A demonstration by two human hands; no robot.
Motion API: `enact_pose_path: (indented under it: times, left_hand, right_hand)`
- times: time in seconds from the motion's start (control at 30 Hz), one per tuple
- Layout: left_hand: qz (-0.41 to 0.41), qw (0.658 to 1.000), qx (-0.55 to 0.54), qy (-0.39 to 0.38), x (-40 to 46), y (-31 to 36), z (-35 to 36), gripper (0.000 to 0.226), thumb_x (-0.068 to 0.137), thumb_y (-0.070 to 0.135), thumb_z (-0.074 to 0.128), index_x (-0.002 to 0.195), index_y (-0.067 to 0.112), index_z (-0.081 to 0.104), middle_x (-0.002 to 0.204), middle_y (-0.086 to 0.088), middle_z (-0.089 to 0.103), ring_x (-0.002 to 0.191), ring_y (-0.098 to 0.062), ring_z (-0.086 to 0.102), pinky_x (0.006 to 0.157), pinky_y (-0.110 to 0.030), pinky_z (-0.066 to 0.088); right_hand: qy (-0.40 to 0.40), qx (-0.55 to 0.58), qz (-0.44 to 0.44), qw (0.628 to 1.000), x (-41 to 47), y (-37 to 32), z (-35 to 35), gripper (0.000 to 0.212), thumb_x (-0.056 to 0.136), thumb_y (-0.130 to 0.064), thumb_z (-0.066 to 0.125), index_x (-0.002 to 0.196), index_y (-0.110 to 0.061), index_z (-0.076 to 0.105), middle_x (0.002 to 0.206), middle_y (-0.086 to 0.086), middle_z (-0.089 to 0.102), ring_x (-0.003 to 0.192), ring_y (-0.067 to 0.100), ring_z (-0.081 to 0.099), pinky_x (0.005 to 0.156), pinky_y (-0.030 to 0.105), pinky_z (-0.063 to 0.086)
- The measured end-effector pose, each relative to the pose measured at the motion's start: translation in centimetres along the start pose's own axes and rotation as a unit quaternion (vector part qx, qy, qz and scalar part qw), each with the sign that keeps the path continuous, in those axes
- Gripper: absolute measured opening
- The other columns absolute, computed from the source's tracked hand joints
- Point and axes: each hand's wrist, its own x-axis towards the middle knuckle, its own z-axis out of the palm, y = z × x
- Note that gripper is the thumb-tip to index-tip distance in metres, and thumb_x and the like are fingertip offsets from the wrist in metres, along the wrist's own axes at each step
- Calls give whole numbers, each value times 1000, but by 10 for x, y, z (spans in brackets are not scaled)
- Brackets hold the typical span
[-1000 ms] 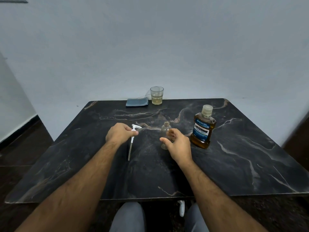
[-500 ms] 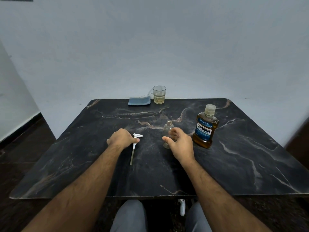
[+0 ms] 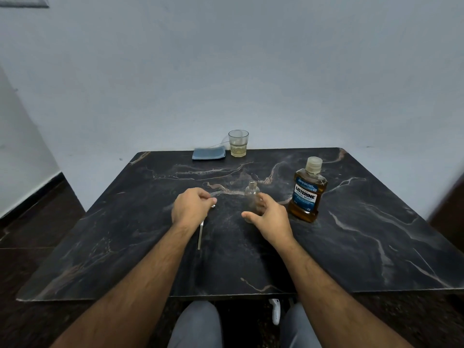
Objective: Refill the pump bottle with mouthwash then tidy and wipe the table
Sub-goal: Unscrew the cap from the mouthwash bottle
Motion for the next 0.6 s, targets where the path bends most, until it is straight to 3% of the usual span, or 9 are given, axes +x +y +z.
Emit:
enact_pose_path:
  times: [0.07, 0.17, 0.27, 0.33, 0.4, 0.5, 0.6]
  left_hand:
    - [18, 1000, -21, 1, -8, 10, 7, 15, 81, 39, 75, 93, 29, 75, 86, 13, 72, 90, -10, 67, 82, -32, 54]
    - [32, 998, -49, -15, -20, 19, 19, 11, 81, 37, 75, 90, 30, 74, 80, 16, 69, 86, -6, 65, 79, -29, 53]
    - [55, 995, -80, -34, -39, 27, 33, 5, 81, 33, 75, 84, 29, 73, 71, 17, 66, 74, 0, 63, 67, -19, 46]
    - [74, 990, -110, -45, -55, 35, 45, 5, 80, 30, 76, 78, 30, 71, 68, 15, 67, 70, 0, 64, 66, -17, 46]
    - [96, 985, -131, -56, -68, 42, 59, 10, 79, 31, 75, 73, 35, 68, 68, 14, 69, 69, 0, 67, 69, -22, 53]
    - [121, 973, -178, -88, -83, 59, 77, 5, 83, 31, 72, 82, 35, 70, 78, 14, 73, 77, 0, 70, 73, -34, 61]
    - [136, 960, -218, -113, -87, 83, 90, 21, 88, 30, 69, 109, 27, 71, 98, 12, 73, 93, 2, 67, 82, -35, 60]
  right_hand:
    - [-5, 19, 8, 1000, -3, 1, -2, 76, 75, -18, 85, 141, -14, 47, 132, 1, 62, 113, 4, 57, 95, 19, 44]
    - [10, 22, 19, 1000, -7, 8, -7, 88, 74, -23, 85, 147, -13, 39, 137, 4, 58, 122, 14, 58, 104, 32, 47]
    - [76, 18, 0, 997, -15, 19, -18, 62, 79, -29, 80, 134, -14, 55, 120, 3, 67, 107, 11, 65, 95, 33, 54]
    - [153, 28, -24, 988, -24, 23, -29, 30, 83, -28, 77, 110, -18, 67, 97, -5, 71, 89, 2, 66, 83, 30, 58]
    - [231, 33, -46, 971, -30, 28, -44, 9, 84, -24, 74, 87, -22, 66, 78, -10, 68, 74, 0, 64, 72, 30, 57]
    - [313, 34, -49, 948, -30, 36, -65, 13, 84, -22, 73, 84, -20, 60, 78, -6, 64, 73, 11, 62, 69, 35, 55]
    - [324, 3, -18, 946, -20, 44, -84, 31, 81, -25, 76, 105, -17, 57, 98, 0, 61, 85, 15, 59, 76, 33, 53]
